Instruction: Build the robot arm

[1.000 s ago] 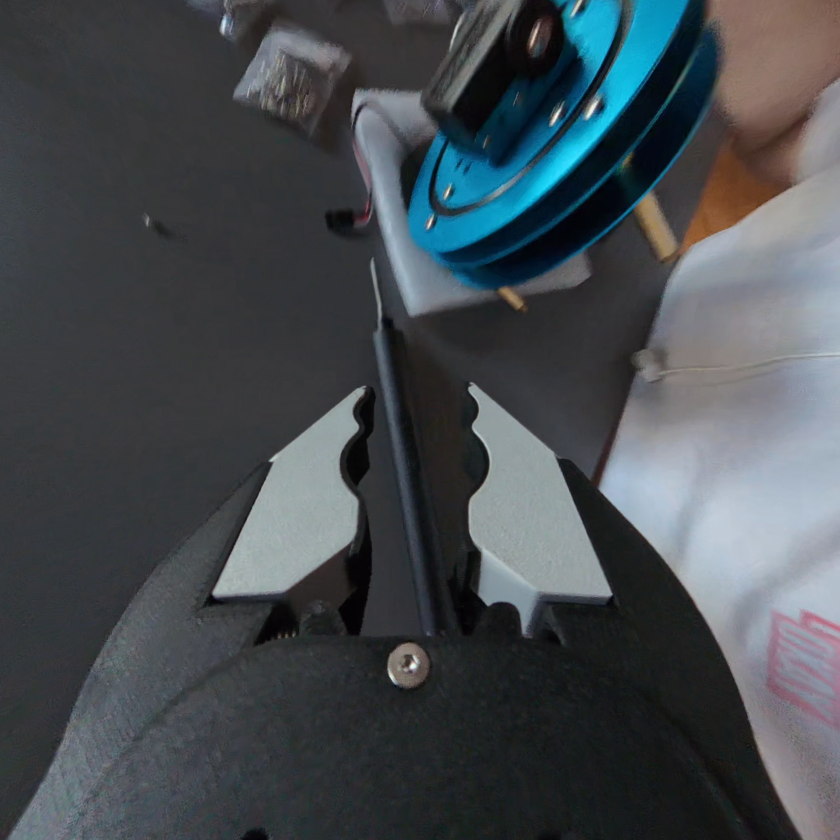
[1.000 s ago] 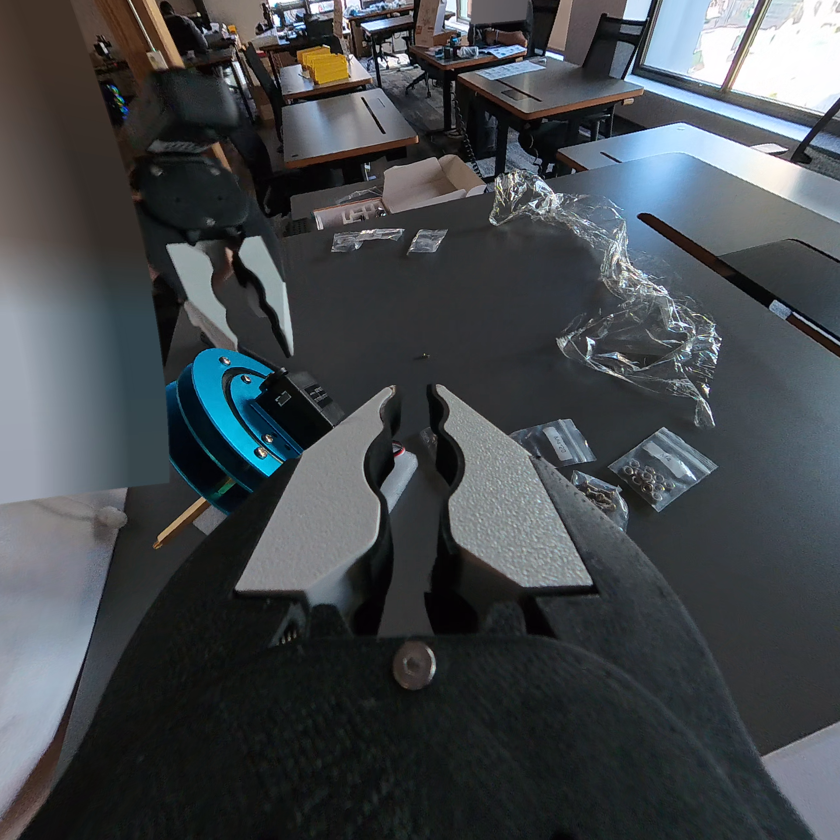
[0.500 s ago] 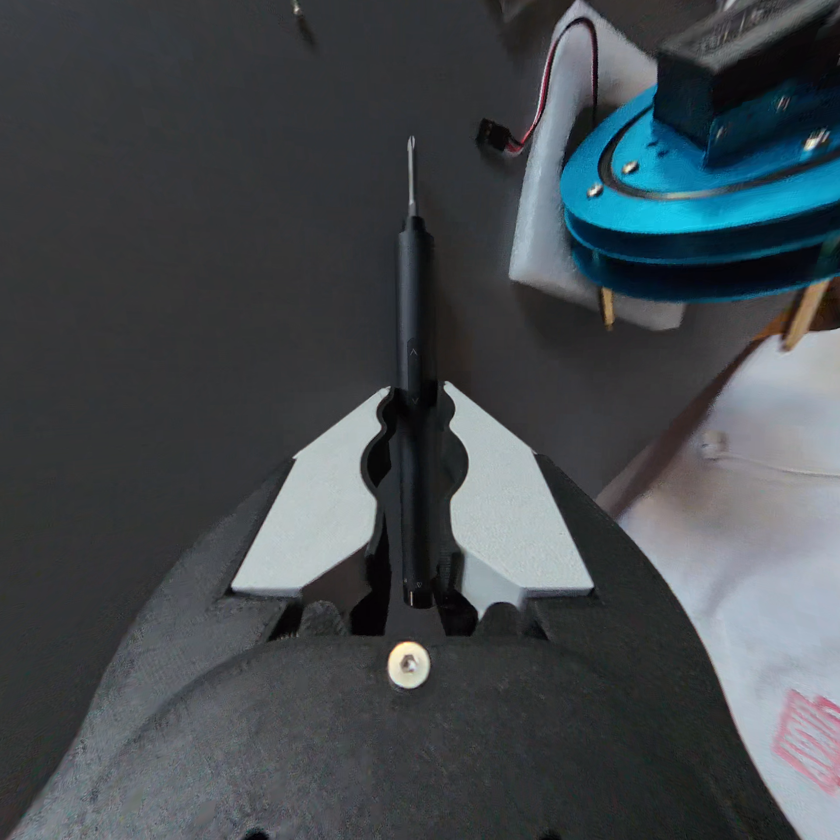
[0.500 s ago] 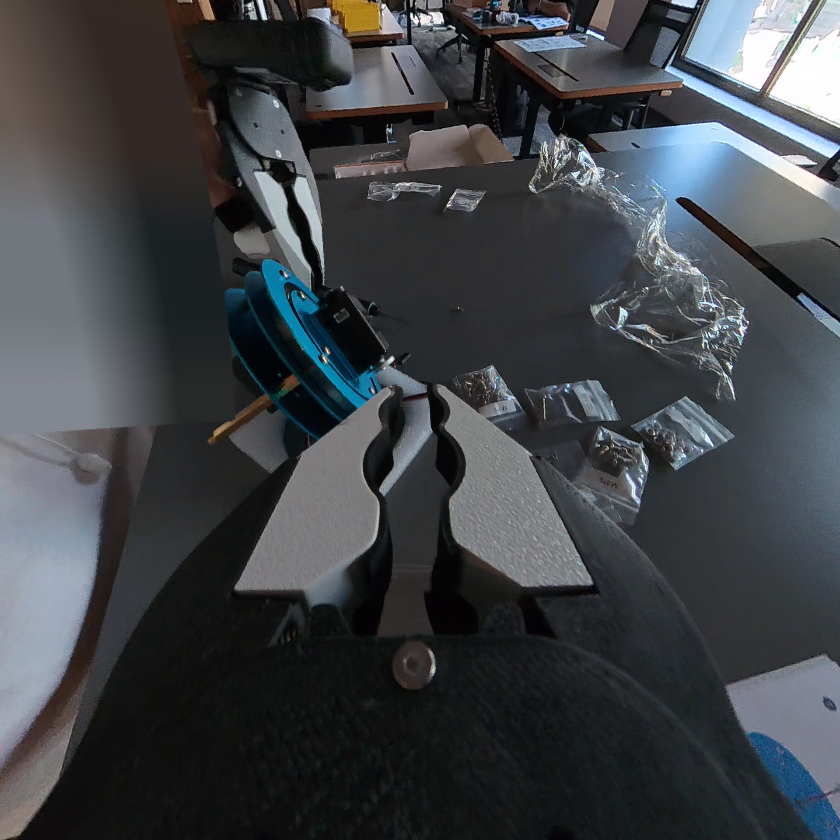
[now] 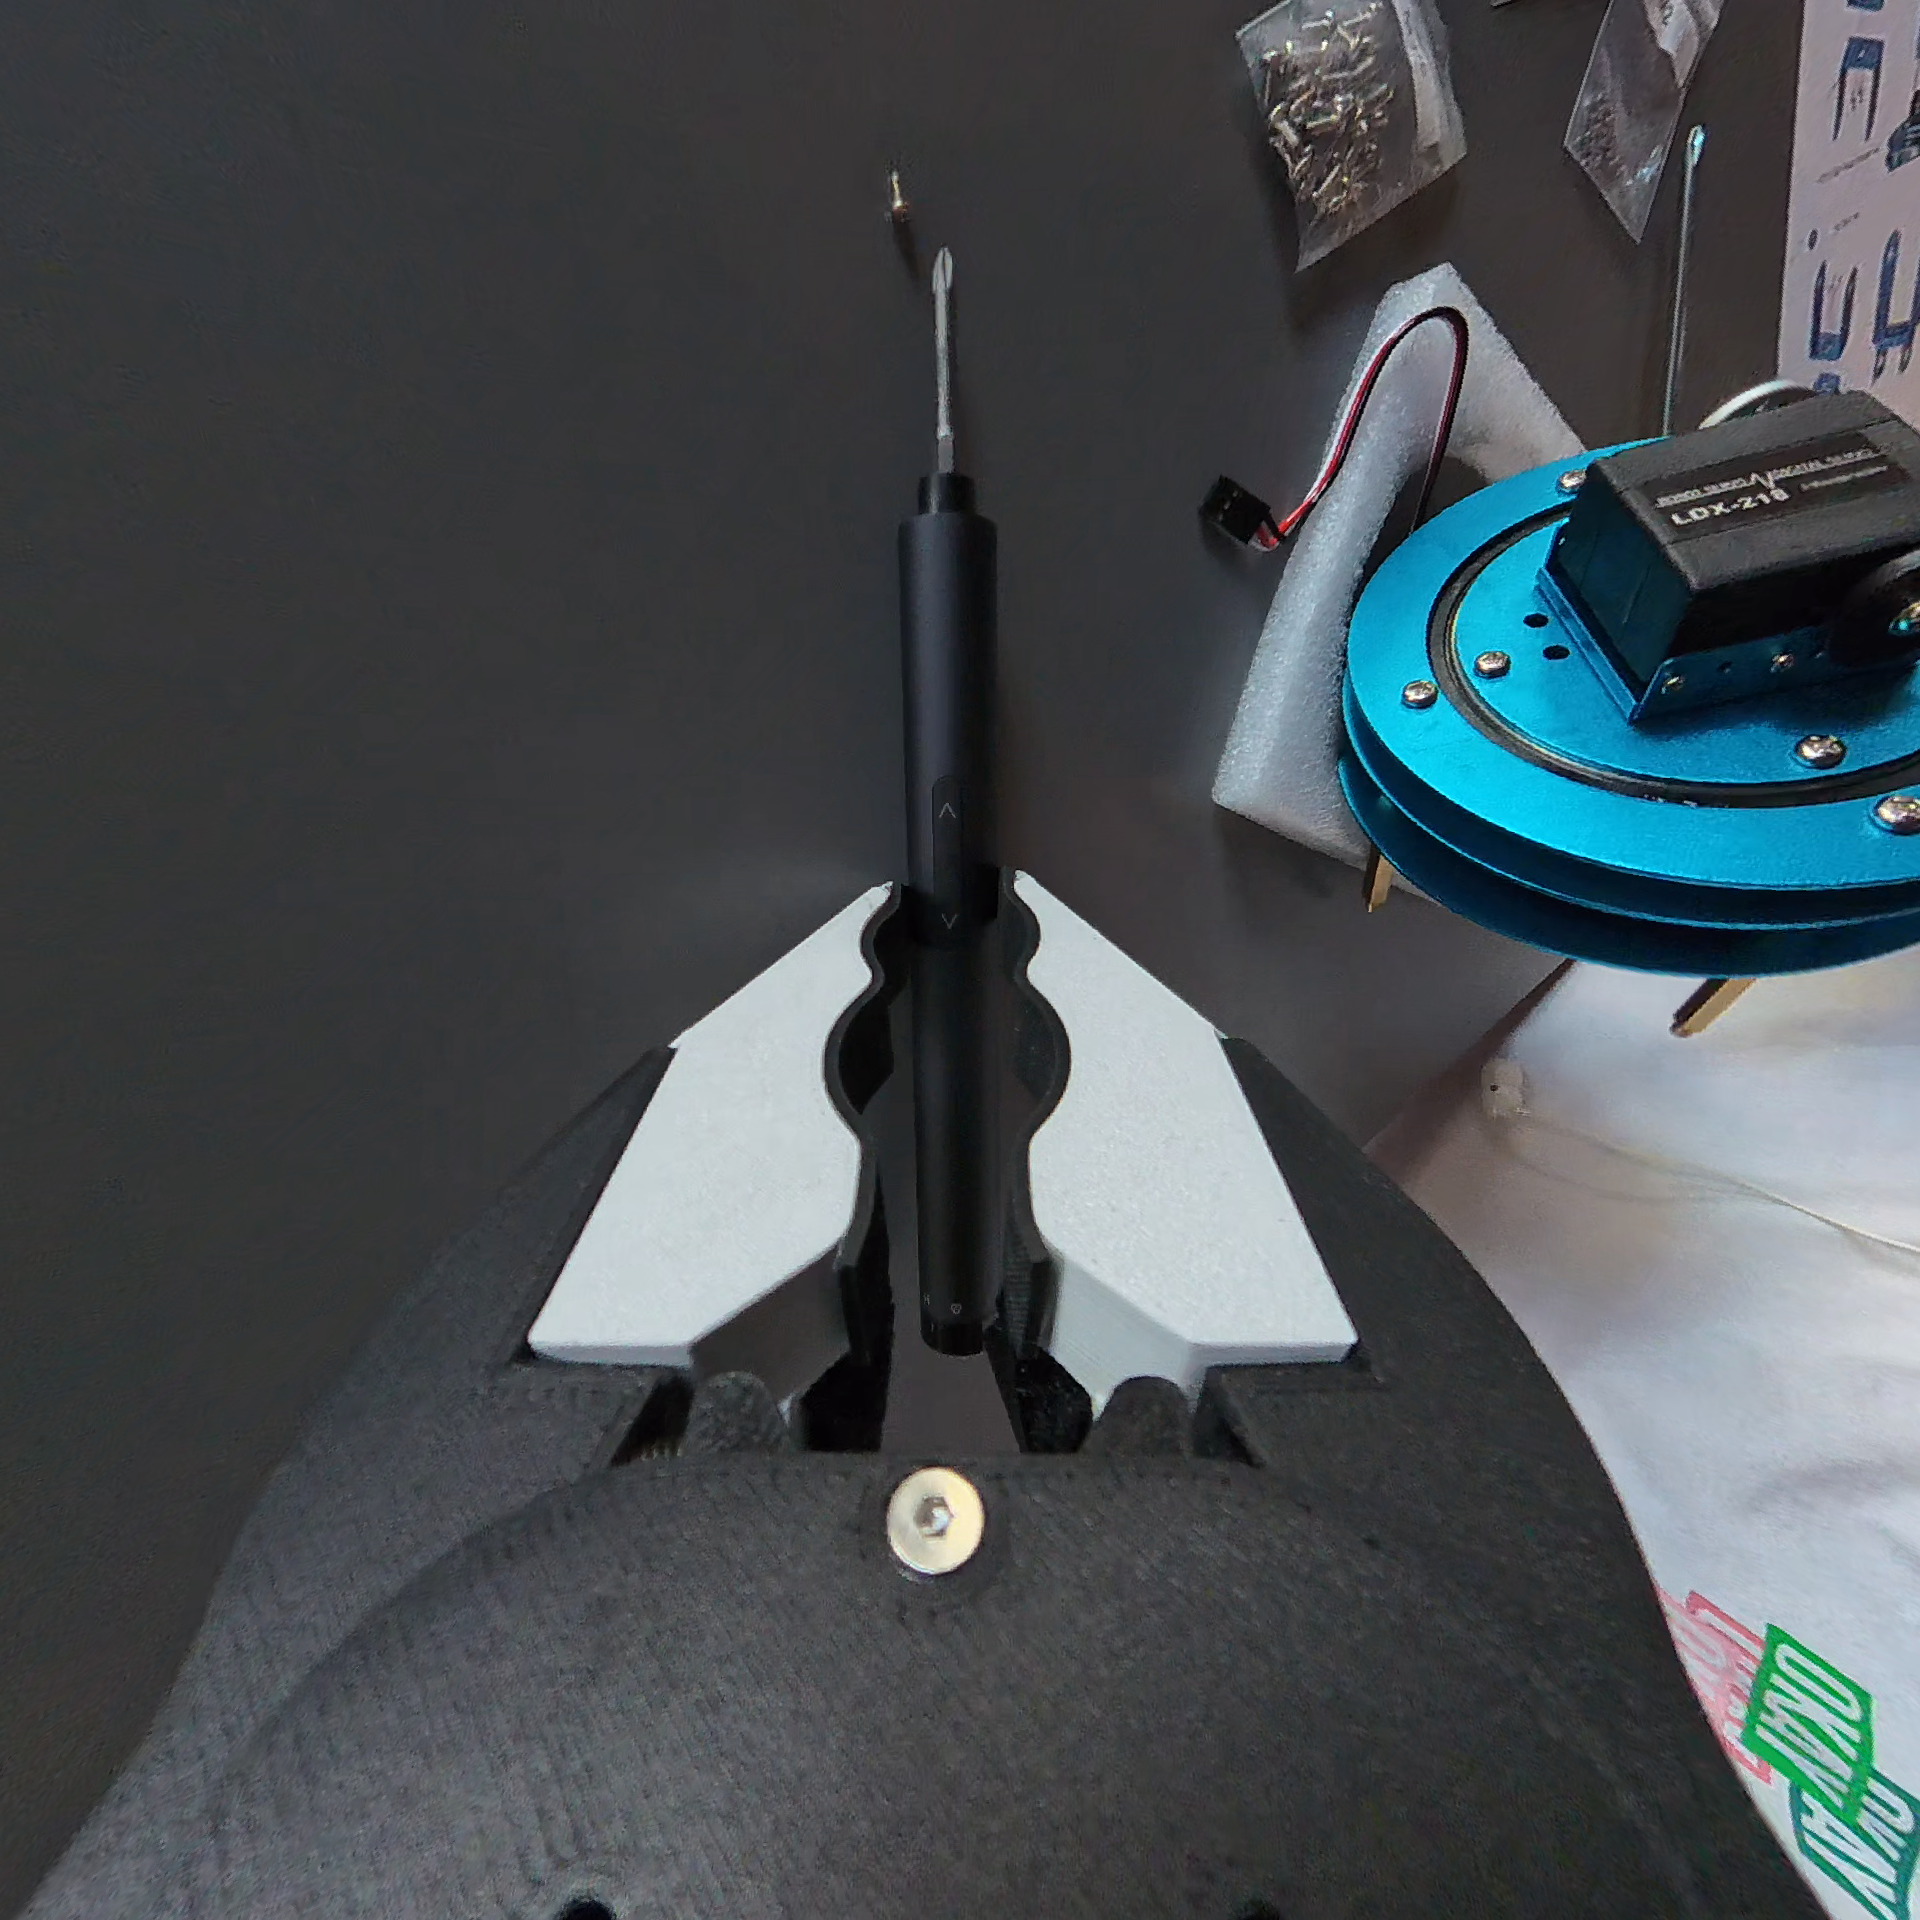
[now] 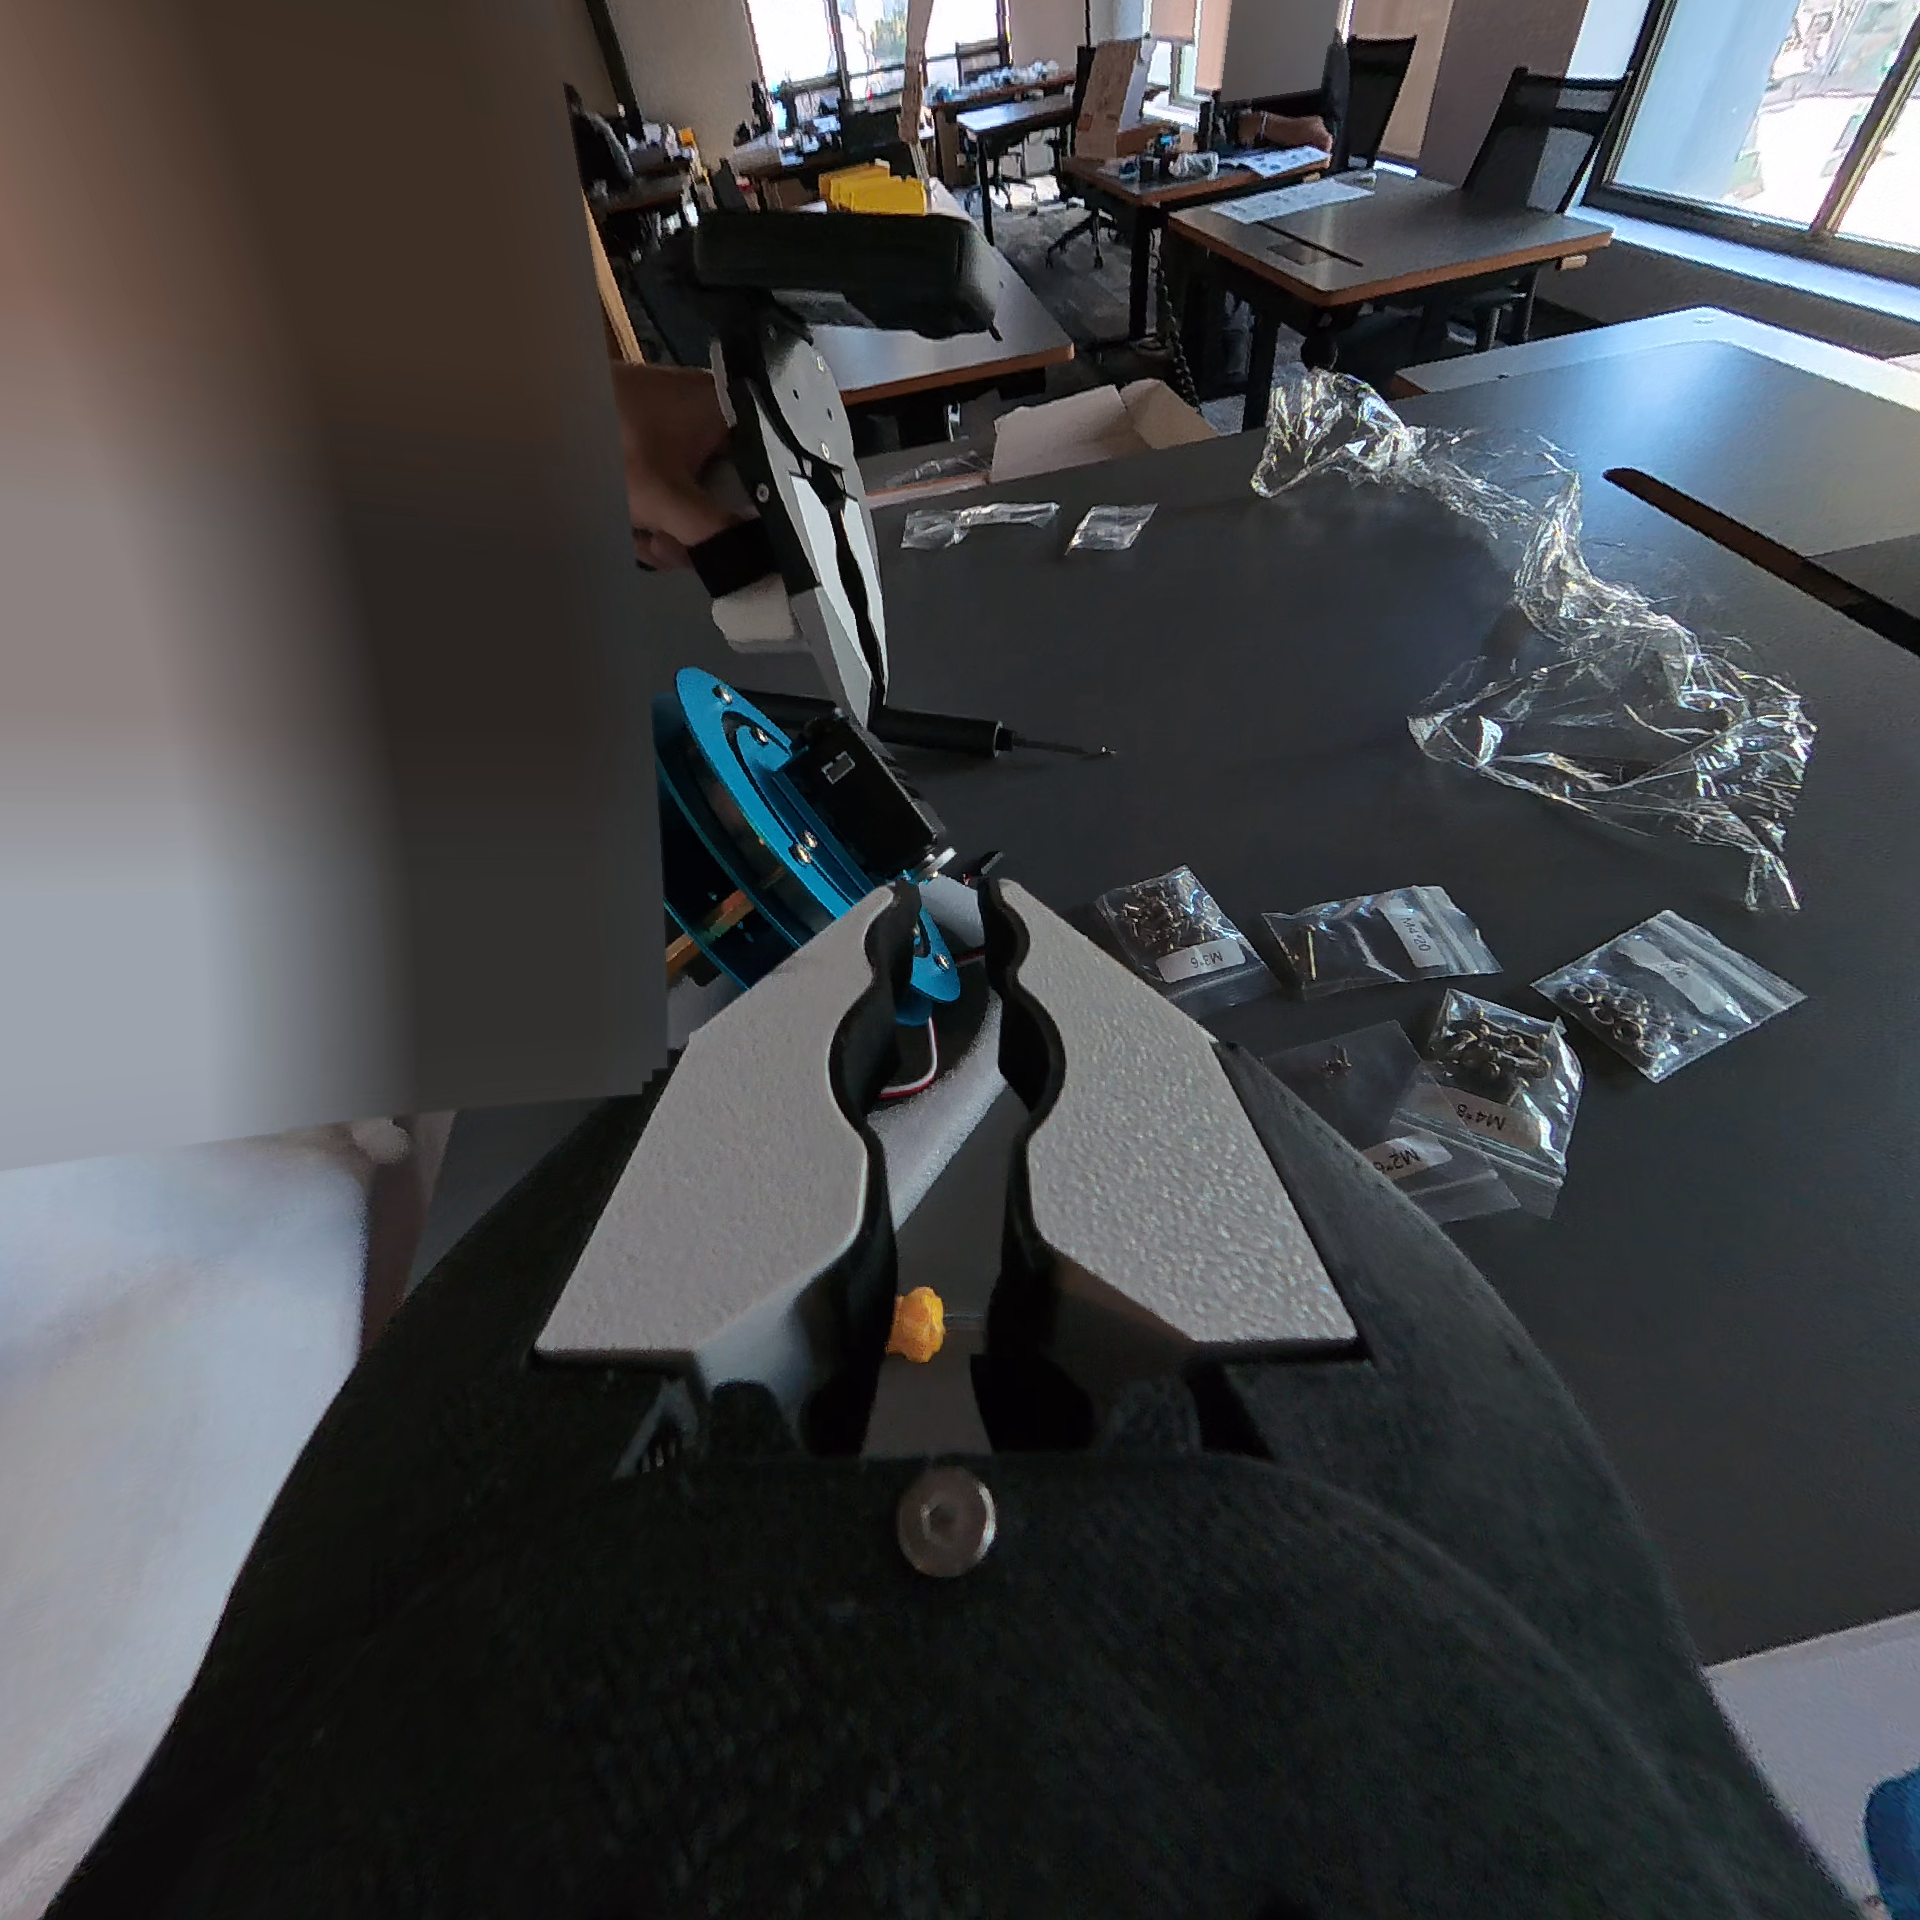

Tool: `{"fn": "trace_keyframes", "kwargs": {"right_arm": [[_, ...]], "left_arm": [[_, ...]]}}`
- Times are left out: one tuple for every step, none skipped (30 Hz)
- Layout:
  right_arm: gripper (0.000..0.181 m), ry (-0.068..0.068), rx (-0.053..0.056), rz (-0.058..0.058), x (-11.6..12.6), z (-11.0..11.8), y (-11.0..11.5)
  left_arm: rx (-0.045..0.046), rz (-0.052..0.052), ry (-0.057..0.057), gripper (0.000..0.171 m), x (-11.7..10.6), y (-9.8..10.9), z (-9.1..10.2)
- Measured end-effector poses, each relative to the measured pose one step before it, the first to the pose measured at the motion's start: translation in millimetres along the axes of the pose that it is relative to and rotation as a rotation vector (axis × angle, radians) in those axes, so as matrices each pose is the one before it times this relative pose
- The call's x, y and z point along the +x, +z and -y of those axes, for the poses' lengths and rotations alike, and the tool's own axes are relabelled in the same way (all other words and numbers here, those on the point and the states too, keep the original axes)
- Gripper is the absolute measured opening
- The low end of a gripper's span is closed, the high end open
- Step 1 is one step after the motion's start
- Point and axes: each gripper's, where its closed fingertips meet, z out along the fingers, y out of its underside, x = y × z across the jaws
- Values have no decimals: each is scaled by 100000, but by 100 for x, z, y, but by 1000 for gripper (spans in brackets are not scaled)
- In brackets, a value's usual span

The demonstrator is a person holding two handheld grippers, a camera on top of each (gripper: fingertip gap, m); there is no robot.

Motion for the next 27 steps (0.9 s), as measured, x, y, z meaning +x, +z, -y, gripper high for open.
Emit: {"fn": "trace_keyframes", "kwargs": {"right_arm": [[11, 1476, 922, 261, 59, 106, -102], [11, 1135, 749, 381, 17, 99, -83], [11, 877, 761, 516, -26, 120, -71], [12, 526, 746, 420, -51, 124, -55], [12, 201, 549, 196, -53, 96, -36], [12, -107, 112, 162, -70, 33, -7], [12, -243, -246, 50, -74, -18, 22], [12, -407, -261, 129, -99, -22, 32], [12, -443, -252, 253, -122, -16, 51], [12, -408, -331, 227, -126, -32, 67], [12, -411, -492, 205, -124, -62, 67], [12, -483, -544, 79, -94, -89, 60], [12, -473, -459, -29, -67, -75, 61], [12, -360, -377, -7, -66, -63, 60], [12, -206, -374, 95, -59, -40, 46], [12, -122, -36, 141, -57, -1, 34], [12, 102, 152, 166, -36, 16, 32], [12, 341, 153, 343, -49, -2, 25], [12, 404, 62, 296, -30, -1, 22], [12, 194, 77, -25, 11, -3, 17], [12, 63, 196, 45, -7, 25, 5], [12, 176, 311, 230, -43, 51, 10], [12, 232, 229, 165, -27, 32, 10], [12, 117, 180, 230, -55, 34, 16], [12, 29, 88, 296, -60, 14, 21], [12, 39, -54, 75, -29, -6, 12], [12, -57, -66, -5, -13, -15, 23]], "left_arm": [[-608, 669, 73, 15, -66, -55, 90], [-600, 493, -22, 15, -34, -83, 78], [-537, 271, -48, 15, 1, -106, 73], [-626, 257, 4, 16, -1, -104, 50], [-530, 271, -88, 16, -20, -92, 48], [-466, 174, -301, 15, -30, -96, 19], [-484, -38, -422, 15, -15, -91, 2], [-209, -87, -511, 15, -28, -89, 34], [-199, 105, -552, 15, -67, -58, 5], [-215, 186, -326, 15, -80, -39, 2], [-65, -68, -158, 15, -31, 3, -4], [52, -397, -253, 15, 27, 48, 7], [80, -419, -204, 15, 58, 57, 19], [-126, -206, 112, 15, 27, 77, -16], [-81, 8, 141, 15, 5, 73, -16], [7, -46, -2, 15, 1, 54, -8], [-10, -291, 46, 15, 23, 34, -18], [-22, -363, 28, 15, 10, 30, -23], [-24, -300, -191, 15, -7, 27, -26], [-27, -298, -263, 15, -20, 19, -15], [-93, -332, -164, 15, -2, 30, -9], [112, -220, -53, 15, -5, 11, 28], [41, 26, 39, 15, -22, 9, 21], [-40, 89, 102, 15, -14, 19, 24], [4, -26, 97, 15, 11, -8, 31], [-66, 13, 101, 15, 2, 0, 33], [-190, 99, 142, 15, -3, -16, 9]]}}
